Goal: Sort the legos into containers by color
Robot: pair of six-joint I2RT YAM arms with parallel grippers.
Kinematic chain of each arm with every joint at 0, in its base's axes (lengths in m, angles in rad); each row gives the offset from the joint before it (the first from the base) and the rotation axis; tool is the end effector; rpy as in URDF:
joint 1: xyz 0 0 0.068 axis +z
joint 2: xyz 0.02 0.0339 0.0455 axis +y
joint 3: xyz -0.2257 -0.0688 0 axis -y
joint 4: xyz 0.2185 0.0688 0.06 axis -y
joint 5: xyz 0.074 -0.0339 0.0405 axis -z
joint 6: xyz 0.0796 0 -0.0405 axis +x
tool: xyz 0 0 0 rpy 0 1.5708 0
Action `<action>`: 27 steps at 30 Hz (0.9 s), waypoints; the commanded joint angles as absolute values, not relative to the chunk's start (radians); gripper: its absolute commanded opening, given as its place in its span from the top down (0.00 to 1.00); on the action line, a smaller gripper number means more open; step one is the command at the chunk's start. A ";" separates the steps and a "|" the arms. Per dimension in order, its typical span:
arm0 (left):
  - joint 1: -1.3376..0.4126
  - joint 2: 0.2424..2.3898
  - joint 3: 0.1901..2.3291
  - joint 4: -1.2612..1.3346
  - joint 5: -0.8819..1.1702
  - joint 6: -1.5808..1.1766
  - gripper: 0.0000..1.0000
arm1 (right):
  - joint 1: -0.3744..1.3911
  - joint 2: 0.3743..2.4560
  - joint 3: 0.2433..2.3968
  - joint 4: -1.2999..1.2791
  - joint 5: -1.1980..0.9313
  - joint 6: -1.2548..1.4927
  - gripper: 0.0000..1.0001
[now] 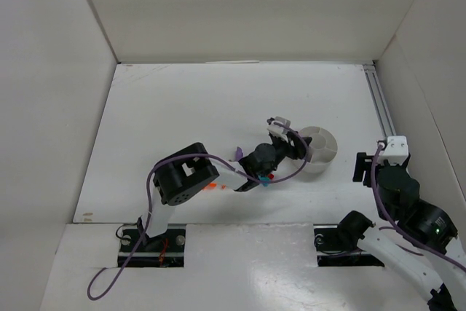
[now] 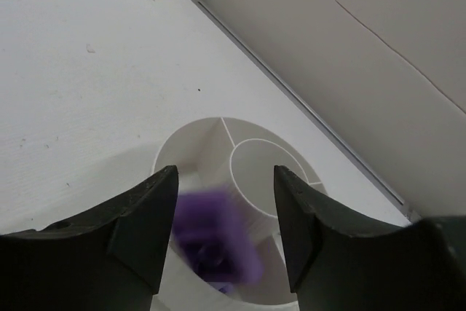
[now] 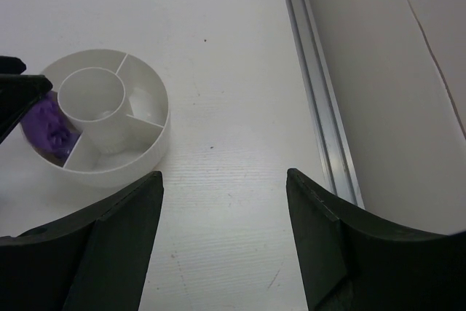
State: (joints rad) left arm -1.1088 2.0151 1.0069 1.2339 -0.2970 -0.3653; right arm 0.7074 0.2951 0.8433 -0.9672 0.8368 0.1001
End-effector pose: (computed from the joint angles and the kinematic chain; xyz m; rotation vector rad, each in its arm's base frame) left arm 0.2128 -0.3751 0.1981 0.2651 1.4082 -1.0325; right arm 0.0958 0.0042 0.2924 -0.0419 1.8552 -0.2742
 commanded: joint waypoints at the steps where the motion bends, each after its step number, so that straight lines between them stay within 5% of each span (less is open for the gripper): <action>1: -1.109 1.983 0.979 1.367 -0.312 -0.377 0.47 | 0.704 0.276 0.862 -0.969 0.864 0.117 0.26; 9: -1.109 1.922 0.928 1.379 -0.310 -0.377 0.28 | 0.704 0.276 0.862 -0.969 0.864 0.117 0.26; 13: -1.109 1.768 0.893 1.310 -0.331 -0.345 0.00 | 0.704 0.316 0.853 -0.884 0.795 0.031 0.24; 21: -1.029 1.389 0.953 0.553 -0.362 -0.418 0.00 | 0.704 0.659 0.834 -0.655 0.528 -0.261 0.18; 27: -0.849 1.070 0.812 0.037 -0.532 -0.693 0.00 | 0.713 0.891 0.854 -0.378 0.315 -0.206 0.20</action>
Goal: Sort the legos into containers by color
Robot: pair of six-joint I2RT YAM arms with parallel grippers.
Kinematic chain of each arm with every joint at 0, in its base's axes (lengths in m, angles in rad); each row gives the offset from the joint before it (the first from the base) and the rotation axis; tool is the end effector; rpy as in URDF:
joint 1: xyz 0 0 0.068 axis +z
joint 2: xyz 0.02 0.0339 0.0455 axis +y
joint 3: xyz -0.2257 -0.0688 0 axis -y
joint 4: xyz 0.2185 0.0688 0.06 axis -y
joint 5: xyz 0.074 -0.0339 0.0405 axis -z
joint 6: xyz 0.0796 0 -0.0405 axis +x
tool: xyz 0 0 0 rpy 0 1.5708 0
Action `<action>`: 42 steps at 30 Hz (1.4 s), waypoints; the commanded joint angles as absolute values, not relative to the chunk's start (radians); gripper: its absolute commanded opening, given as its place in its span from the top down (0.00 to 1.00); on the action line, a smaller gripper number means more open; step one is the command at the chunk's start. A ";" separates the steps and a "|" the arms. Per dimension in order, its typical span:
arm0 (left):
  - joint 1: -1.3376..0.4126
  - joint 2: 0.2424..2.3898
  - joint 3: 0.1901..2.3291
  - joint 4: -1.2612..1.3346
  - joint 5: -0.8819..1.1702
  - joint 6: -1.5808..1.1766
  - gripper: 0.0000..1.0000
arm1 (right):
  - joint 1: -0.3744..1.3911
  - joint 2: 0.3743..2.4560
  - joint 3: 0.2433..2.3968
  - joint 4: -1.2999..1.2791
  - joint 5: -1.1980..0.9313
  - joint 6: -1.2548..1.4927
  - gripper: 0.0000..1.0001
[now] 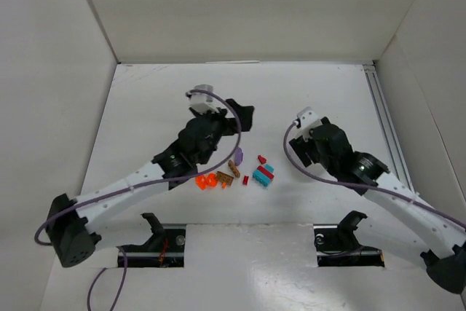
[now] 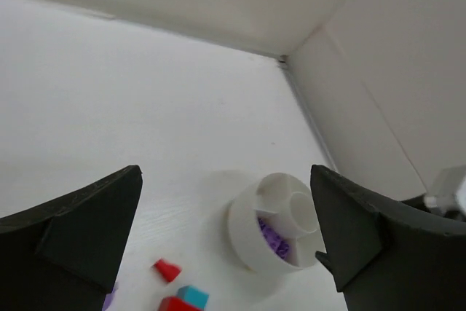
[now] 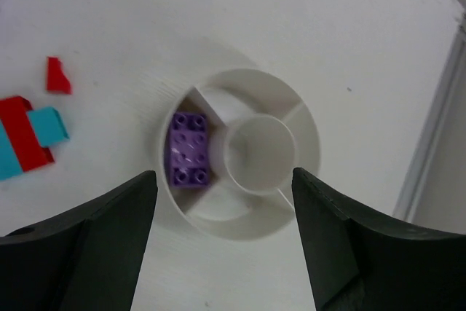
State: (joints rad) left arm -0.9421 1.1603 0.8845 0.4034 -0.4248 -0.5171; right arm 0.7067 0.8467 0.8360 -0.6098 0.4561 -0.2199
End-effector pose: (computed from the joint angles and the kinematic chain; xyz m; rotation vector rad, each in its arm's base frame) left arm 0.2040 -0.2248 0.3373 -0.0422 1.5160 -0.8791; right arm 0.1809 0.1084 0.2557 -0.7184 2.0024 -0.2139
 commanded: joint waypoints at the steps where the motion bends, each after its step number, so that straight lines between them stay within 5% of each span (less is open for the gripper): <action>1: -0.809 1.030 0.783 -0.019 -0.532 -0.745 0.00 | 0.713 0.957 0.854 -0.342 0.296 -0.133 0.21; 5: -0.638 0.805 0.626 -0.182 -0.460 -0.923 0.00 | 0.761 1.133 0.857 -0.151 0.253 0.042 0.24; 12: -0.614 0.554 0.525 -0.376 -0.488 -1.063 0.00 | 0.900 1.484 1.058 -0.118 0.316 0.251 0.24; 28: -0.614 0.492 0.460 -0.351 -0.390 -0.982 0.00 | 0.920 1.841 1.172 -0.025 0.350 0.537 0.32; 37: -0.614 0.511 0.460 -0.328 -0.365 -0.960 0.00 | 0.920 1.873 1.152 -0.025 0.350 0.577 0.53; 42: -0.614 0.511 0.460 -0.328 -0.374 -0.960 0.00 | 0.920 1.829 1.118 -0.025 0.359 0.549 0.72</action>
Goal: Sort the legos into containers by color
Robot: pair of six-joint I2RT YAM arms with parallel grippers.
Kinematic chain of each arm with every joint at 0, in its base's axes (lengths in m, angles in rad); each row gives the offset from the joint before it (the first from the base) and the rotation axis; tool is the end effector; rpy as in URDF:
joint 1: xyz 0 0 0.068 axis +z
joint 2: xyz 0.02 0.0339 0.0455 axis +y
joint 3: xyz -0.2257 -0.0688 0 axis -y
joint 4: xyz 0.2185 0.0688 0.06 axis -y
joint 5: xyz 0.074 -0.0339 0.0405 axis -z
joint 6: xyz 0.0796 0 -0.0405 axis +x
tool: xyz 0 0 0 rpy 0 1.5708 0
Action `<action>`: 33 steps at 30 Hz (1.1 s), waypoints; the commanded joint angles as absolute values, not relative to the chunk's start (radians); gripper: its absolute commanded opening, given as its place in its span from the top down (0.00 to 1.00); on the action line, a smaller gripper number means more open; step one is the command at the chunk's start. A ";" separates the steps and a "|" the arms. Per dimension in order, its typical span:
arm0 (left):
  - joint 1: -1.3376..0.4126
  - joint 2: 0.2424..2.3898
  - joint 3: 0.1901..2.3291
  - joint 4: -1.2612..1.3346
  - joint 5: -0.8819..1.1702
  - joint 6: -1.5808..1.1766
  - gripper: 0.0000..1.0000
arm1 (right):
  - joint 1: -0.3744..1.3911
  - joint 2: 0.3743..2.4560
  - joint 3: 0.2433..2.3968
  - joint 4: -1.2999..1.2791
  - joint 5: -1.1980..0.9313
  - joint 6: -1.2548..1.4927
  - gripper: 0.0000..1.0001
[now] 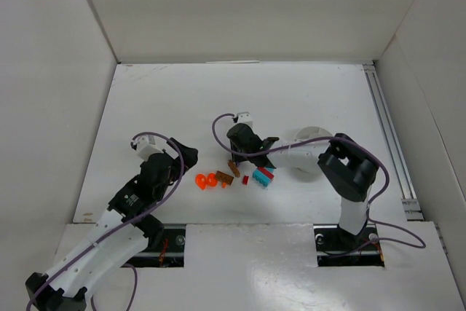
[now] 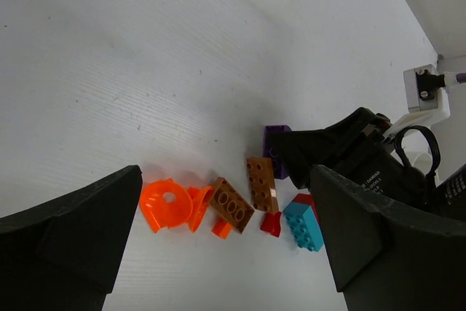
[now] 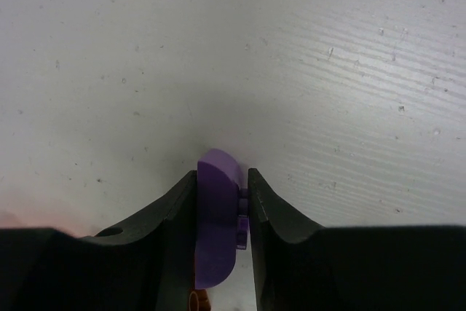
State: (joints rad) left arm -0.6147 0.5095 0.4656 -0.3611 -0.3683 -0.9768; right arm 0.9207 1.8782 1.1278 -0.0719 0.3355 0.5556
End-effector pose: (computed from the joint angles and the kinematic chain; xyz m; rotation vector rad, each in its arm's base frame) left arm 0.1637 -0.0805 0.2155 -0.6004 1.9187 -0.6798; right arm 0.2572 0.2950 0.1142 -0.2733 2.3425 0.3272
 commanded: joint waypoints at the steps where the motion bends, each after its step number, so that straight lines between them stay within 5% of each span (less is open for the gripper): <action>1: -0.614 0.511 0.460 -0.328 -0.374 -0.960 0.00 | 0.920 1.818 1.118 -0.025 0.371 0.507 0.74; 7: -0.614 0.502 0.460 -0.301 -0.348 -0.930 0.00 | 0.920 1.634 1.043 0.165 0.393 0.220 0.77; 19: -0.614 0.580 0.451 -0.167 -0.212 -0.839 0.00 | 0.884 1.077 0.809 -0.009 0.494 -0.250 0.73; 33: -0.614 0.727 0.442 -0.071 -0.152 -0.830 0.00 | 0.732 1.014 0.727 -0.202 0.528 -0.249 0.73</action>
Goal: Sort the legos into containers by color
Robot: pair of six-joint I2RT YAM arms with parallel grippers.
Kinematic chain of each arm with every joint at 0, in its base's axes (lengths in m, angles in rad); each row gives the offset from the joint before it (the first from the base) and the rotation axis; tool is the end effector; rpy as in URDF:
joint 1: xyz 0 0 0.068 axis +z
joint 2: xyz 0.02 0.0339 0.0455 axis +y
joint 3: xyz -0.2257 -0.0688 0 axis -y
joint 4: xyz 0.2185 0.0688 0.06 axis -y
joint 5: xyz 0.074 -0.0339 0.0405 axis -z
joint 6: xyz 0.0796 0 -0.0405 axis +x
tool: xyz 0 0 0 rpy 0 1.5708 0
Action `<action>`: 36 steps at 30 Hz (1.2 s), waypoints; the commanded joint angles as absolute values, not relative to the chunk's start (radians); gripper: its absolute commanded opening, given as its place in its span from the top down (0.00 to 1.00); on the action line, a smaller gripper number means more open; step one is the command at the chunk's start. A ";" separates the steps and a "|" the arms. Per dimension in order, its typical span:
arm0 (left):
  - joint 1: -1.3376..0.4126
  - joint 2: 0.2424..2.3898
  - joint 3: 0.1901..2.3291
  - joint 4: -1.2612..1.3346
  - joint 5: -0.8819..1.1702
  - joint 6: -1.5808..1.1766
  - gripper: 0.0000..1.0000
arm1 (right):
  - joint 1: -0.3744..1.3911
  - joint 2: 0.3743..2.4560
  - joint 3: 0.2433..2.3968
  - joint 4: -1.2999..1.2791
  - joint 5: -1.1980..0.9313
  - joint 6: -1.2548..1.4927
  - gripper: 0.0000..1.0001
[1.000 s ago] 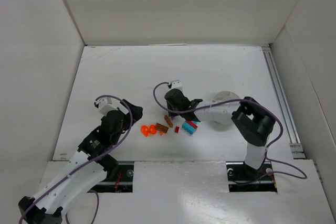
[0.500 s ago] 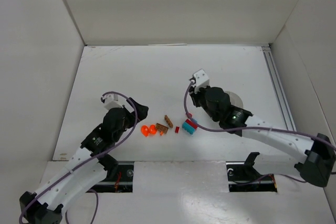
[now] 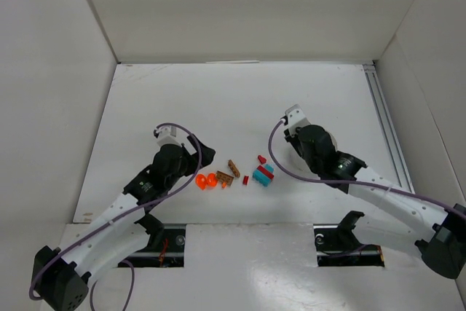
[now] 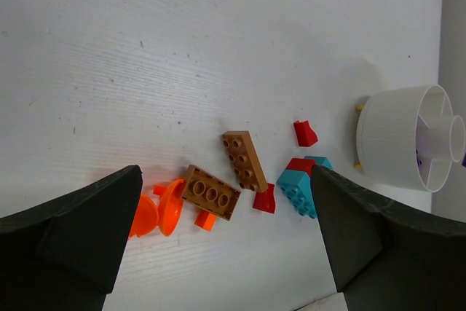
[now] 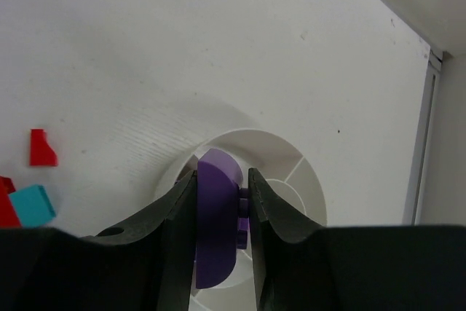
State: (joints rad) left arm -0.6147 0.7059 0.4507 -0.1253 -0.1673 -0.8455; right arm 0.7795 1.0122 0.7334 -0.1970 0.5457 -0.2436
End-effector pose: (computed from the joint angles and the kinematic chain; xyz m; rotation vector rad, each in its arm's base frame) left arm 0.1844 -0.1140 0.2062 -0.3480 2.0022 -0.7894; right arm 0.2091 0.1486 0.2374 -0.6648 1.8642 -0.2115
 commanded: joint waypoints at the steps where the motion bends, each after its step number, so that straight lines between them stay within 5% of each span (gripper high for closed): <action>1: -0.614 0.727 0.442 -0.071 -0.152 -0.830 0.00 | 0.717 1.014 0.718 -0.202 0.500 -0.258 0.73; 18: -0.614 0.830 0.469 -0.052 -0.133 -0.830 0.00 | 0.623 1.034 0.675 -0.149 0.314 -0.308 0.69; 24: -0.614 0.860 0.489 -0.052 -0.124 -0.810 0.00 | 0.623 1.043 0.664 -0.149 0.304 -0.290 0.58; 29: -0.614 0.884 0.499 -0.052 -0.115 -0.810 0.00 | 0.623 1.008 0.655 -0.149 0.285 -0.281 0.40; 36: -0.614 0.916 0.528 -0.052 -0.106 -0.790 0.00 | 0.623 0.942 0.655 -0.160 0.265 -0.281 0.37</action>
State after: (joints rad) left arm -0.6147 0.9127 0.4702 -0.0856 -0.1192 -0.8169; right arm 0.6285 0.9806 0.6540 -0.1936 0.2909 -0.2920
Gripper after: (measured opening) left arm 0.997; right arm 0.626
